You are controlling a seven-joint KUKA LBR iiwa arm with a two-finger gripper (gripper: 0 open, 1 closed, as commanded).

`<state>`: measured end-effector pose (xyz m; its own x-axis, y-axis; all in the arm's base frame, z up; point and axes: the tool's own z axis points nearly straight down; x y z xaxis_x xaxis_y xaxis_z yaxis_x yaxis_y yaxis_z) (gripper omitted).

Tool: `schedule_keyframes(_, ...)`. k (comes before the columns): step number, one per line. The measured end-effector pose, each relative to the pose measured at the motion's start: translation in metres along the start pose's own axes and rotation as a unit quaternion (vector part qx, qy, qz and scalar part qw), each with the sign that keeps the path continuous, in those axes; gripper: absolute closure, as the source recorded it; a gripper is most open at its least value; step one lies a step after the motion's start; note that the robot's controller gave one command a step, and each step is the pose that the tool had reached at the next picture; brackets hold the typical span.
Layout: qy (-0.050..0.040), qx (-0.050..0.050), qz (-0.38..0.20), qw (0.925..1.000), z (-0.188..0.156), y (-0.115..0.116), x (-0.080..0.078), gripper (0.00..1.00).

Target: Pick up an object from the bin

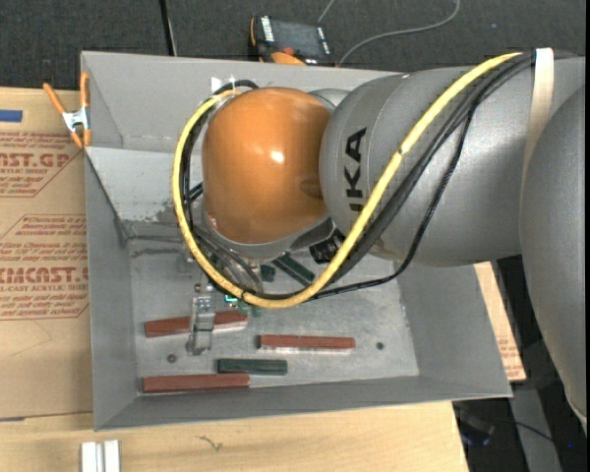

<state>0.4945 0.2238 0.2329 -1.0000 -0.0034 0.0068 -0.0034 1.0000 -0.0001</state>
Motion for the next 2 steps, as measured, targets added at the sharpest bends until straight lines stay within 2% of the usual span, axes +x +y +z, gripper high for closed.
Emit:
schedule_keyframes(1, -0.0014, 0.001, -0.062, 0.9981, 0.1667, -0.0595, -0.0855, 0.00)
schedule_keyframes(2, -0.0042, -0.002, -0.064, 0.9980, 0.1600, -0.0553, -0.0865, 1.00)
